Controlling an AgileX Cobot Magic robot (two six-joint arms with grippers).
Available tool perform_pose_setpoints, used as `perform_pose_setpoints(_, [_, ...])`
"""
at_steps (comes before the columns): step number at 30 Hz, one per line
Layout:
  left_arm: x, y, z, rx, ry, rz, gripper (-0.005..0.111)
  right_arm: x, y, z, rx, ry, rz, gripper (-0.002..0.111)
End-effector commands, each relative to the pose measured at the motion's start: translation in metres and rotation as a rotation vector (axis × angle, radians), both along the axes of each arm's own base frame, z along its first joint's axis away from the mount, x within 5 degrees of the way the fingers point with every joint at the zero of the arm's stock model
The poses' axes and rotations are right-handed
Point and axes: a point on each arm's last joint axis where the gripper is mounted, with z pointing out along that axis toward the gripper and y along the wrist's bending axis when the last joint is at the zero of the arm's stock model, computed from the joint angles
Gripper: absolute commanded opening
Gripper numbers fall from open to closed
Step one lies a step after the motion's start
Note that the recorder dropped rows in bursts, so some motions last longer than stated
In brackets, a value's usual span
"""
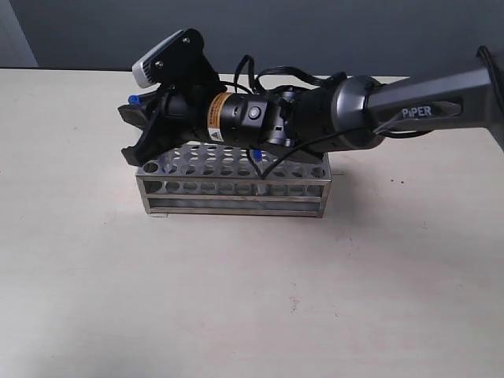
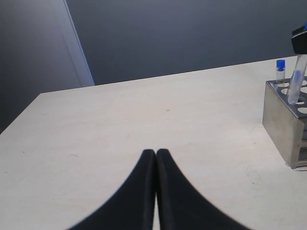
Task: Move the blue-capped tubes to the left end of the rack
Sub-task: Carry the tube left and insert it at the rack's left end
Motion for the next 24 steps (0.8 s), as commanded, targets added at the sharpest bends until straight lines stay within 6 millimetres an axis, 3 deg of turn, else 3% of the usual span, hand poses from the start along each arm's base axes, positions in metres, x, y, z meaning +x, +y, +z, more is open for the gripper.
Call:
perform_pose_setpoints(1, [0.000,-0.001,0.002,-0.006,-0.011,-0.009,0.000,0.002,-0.001,-0.009,-0.054,0.004,-0.018,0.000])
perform_pose_setpoints(12, [0.000,-0.001,0.002,-0.006,-0.011,-0.009,0.000,0.008,-0.001,0.009,-0.072,-0.037,-0.053,0.000])
perform_pose_setpoints(24, [0.000,-0.001,0.002,-0.006,-0.011,-0.009,0.000,0.009,0.000,-0.009,-0.091,0.019,-0.063,0.000])
